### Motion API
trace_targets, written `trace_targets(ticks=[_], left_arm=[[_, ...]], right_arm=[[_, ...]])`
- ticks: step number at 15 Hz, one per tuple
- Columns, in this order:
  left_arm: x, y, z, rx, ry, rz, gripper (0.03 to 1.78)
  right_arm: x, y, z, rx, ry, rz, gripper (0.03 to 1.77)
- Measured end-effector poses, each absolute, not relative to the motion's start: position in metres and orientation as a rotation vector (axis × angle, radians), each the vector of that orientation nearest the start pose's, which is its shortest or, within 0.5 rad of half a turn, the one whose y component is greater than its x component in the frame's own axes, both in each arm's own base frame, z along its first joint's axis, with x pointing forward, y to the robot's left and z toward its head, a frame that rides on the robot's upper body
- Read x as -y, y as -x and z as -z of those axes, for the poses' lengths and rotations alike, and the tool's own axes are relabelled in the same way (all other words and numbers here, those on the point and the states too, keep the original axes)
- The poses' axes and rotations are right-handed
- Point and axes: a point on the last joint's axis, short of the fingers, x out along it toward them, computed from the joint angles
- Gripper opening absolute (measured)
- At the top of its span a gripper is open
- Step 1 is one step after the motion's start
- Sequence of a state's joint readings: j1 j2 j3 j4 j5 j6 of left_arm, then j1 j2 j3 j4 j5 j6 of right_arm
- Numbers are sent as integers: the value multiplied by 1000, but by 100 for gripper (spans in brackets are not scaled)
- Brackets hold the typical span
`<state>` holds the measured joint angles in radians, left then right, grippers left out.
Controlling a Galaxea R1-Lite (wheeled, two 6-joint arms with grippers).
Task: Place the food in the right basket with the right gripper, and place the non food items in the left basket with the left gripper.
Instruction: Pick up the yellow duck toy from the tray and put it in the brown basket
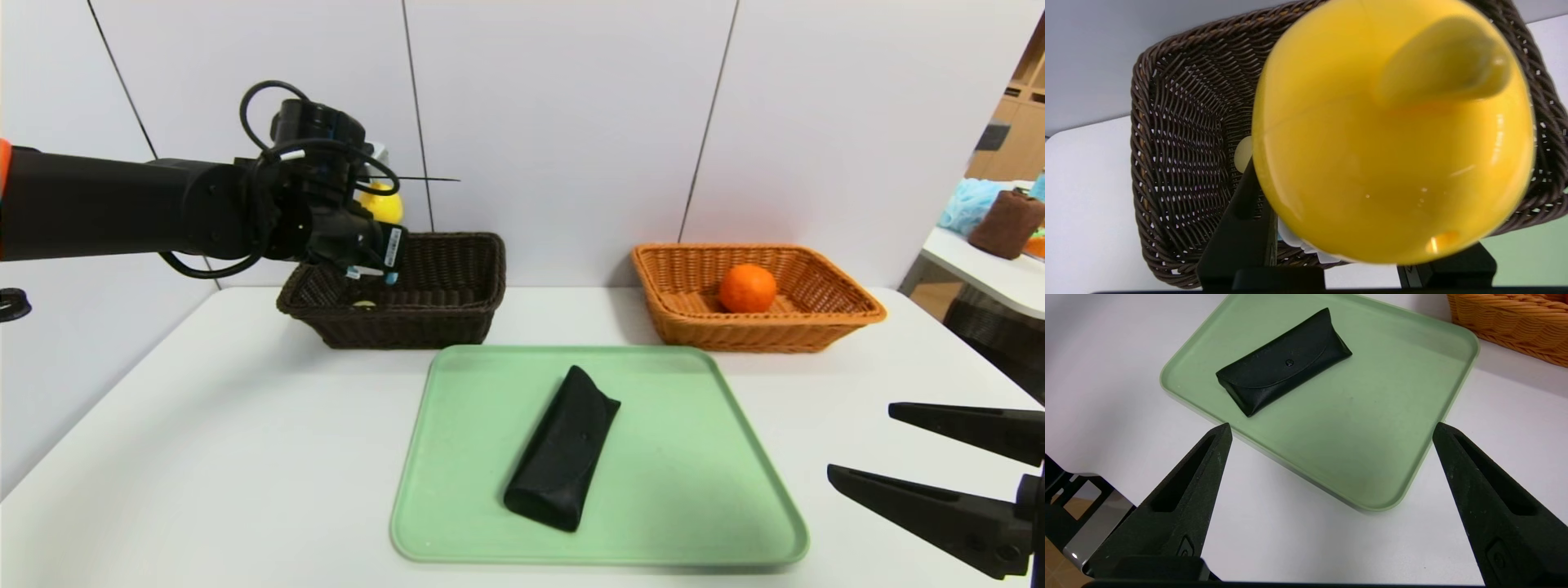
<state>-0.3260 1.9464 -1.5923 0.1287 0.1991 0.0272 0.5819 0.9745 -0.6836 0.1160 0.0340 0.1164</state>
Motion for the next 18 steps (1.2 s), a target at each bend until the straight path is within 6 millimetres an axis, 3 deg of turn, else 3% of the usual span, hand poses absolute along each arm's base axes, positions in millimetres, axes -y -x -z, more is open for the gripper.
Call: trace_targets(ticks=[8, 16, 18], left_arm=[[120, -392, -216, -499, -152, 122, 75], [106, -413, -191, -532, -147, 77, 75], [106, -413, -190, -534, -146, 77, 95]], right_arm=[[-64, -95, -228, -437, 3, -582, 169], [-64, -95, -224, -453, 7, -582, 169], [-64, -96, -224, -453, 7, -581, 169]])
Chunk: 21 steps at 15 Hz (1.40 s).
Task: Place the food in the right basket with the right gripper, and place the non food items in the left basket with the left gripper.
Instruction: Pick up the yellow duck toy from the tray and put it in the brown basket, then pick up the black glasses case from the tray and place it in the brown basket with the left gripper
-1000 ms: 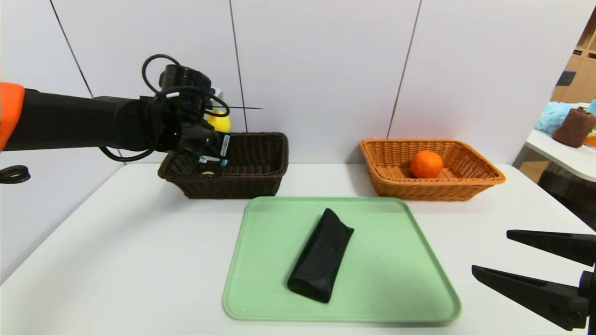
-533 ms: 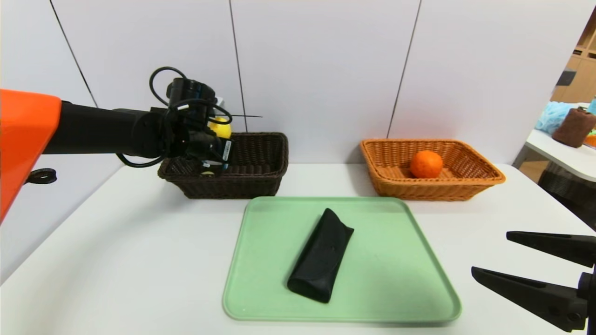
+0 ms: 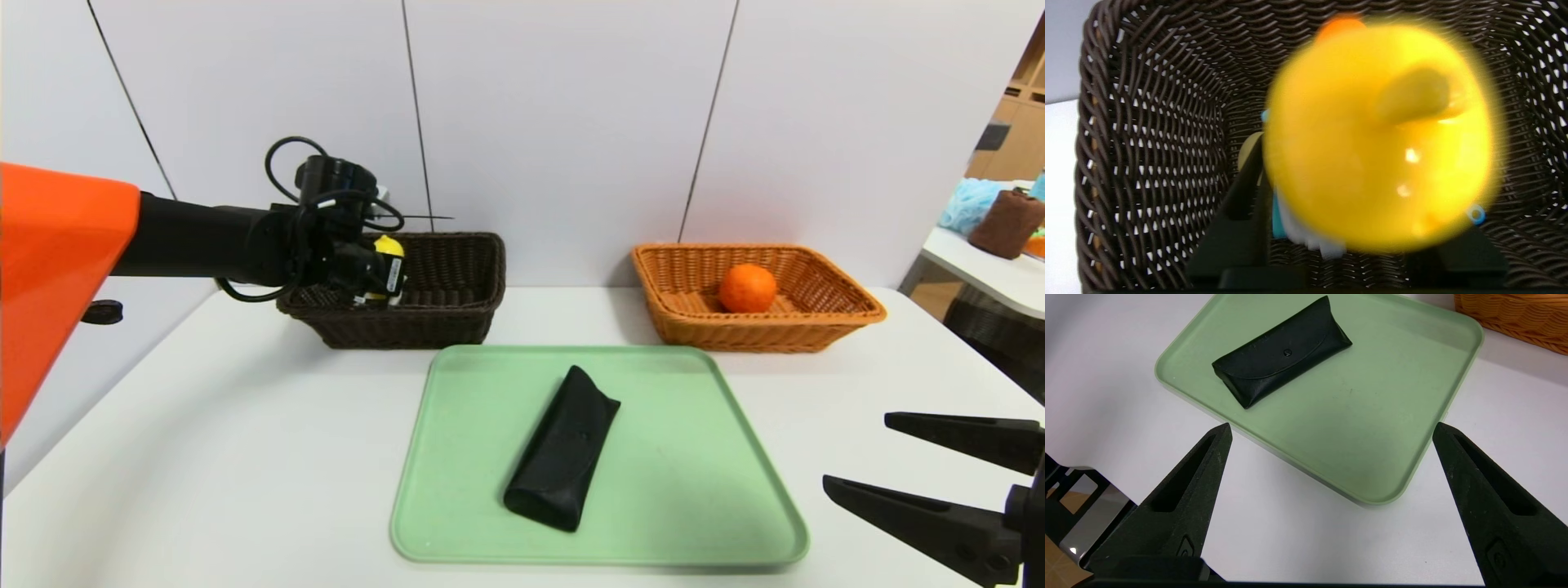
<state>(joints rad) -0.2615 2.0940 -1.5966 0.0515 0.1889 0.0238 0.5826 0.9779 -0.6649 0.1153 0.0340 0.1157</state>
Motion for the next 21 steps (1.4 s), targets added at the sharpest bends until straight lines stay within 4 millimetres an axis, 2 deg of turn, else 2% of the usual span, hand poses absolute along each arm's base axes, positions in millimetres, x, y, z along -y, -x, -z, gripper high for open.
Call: trace_targets(ticks=[5, 12, 15, 17, 21], left_arm=[[106, -413, -190, -533, -144, 75, 131], [105, -395, -215, -487, -138, 85, 154], [114, -374, -230, -461, -130, 115, 159], [123, -354, -243, -438, -123, 150, 162], [152, -295, -269, -412, -128, 279, 165]], right_arm=[[-64, -96, -224, -452, 8, -582, 169], [-65, -98, -226, -451, 10, -580, 169], [-65, -98, -226, -452, 10, -580, 169], [-65, -98, -226, -452, 11, -580, 169], [-65, -98, -226, -451, 11, -580, 169]])
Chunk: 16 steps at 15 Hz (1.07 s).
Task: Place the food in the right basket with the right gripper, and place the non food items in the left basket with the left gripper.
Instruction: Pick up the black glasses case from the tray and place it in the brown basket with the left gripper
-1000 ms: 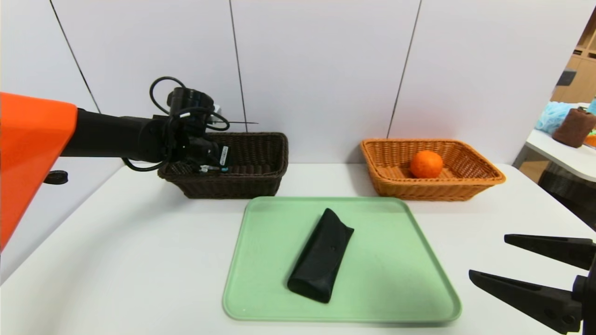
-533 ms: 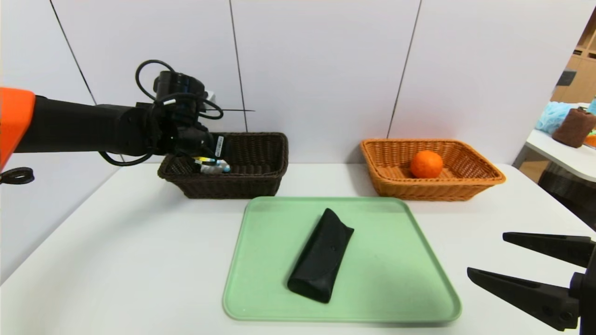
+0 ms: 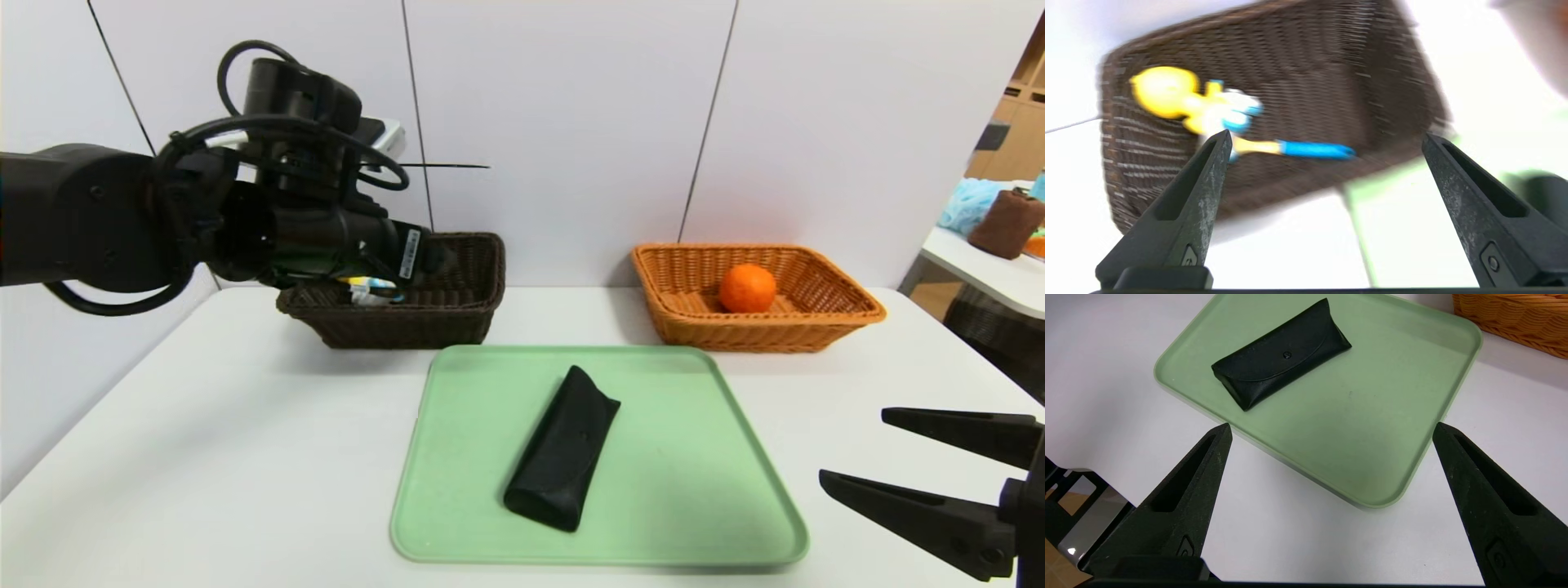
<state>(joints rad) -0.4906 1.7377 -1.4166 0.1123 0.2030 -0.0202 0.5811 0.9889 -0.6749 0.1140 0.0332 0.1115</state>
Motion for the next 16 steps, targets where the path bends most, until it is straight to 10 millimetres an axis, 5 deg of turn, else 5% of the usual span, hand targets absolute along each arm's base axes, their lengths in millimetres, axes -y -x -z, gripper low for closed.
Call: trace_targets(ticks=[4, 8, 12, 16], left_arm=[[185, -232, -278, -460, -108, 422, 167], [218, -188, -262, -515, -114, 531, 168], [248, -165, -229, -617, -127, 562, 169], [274, -169, -199, -659, -166, 574, 169]], right_arm=[[-65, -98, -227, -445, 10, -579, 170], [-65, -98, -231, -433, 7, -576, 170], [-65, -98, -233, -426, 5, -579, 170], [-65, -98, -234, -421, 3, -578, 170]])
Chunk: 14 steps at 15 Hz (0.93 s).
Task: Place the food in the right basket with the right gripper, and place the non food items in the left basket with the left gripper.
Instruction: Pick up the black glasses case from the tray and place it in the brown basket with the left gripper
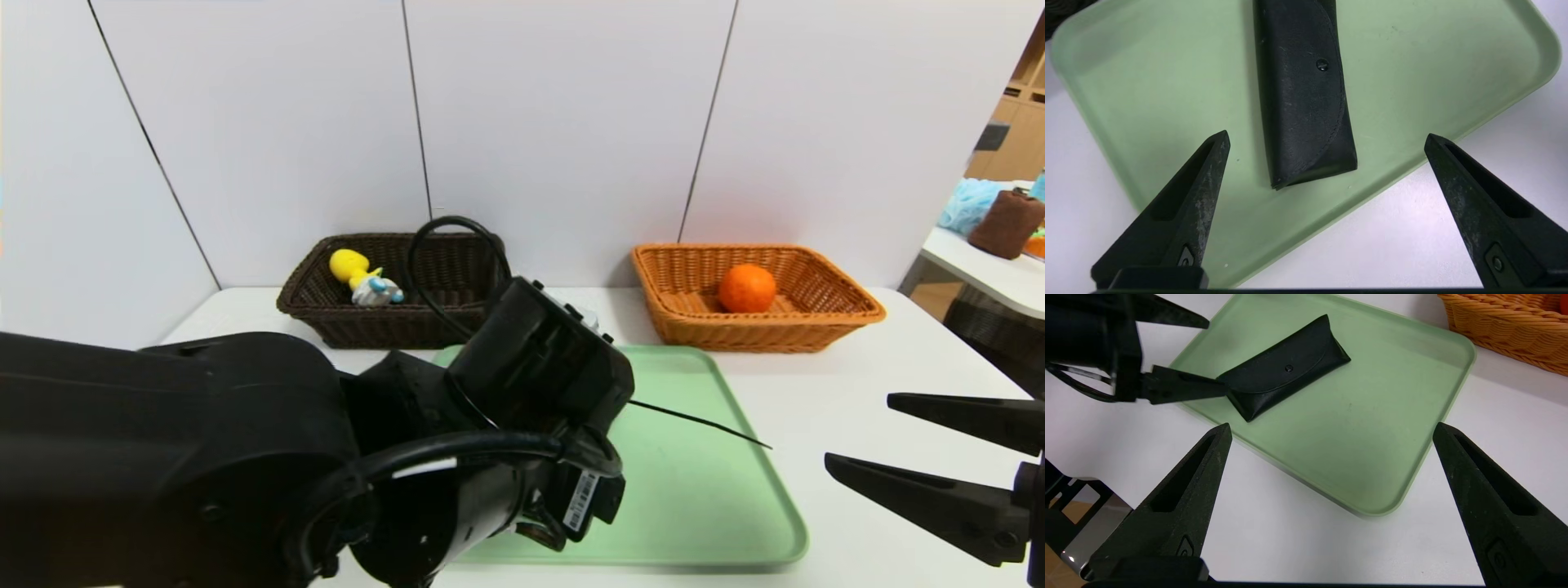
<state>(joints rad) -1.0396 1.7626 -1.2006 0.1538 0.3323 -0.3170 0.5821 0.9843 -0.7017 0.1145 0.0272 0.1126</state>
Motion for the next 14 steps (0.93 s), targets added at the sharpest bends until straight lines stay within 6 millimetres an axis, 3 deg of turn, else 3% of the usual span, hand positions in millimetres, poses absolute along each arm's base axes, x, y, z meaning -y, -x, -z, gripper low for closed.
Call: trace_targets(ticks=[6, 14], left_arm=[[302, -185, -163, -669, -199, 543, 169], [316, -207, -145, -686, -220, 509, 169]], right_arm=[[-63, -95, -234, -414, -1, -577, 170], [-61, -91, -233, -407, -4, -581, 170]])
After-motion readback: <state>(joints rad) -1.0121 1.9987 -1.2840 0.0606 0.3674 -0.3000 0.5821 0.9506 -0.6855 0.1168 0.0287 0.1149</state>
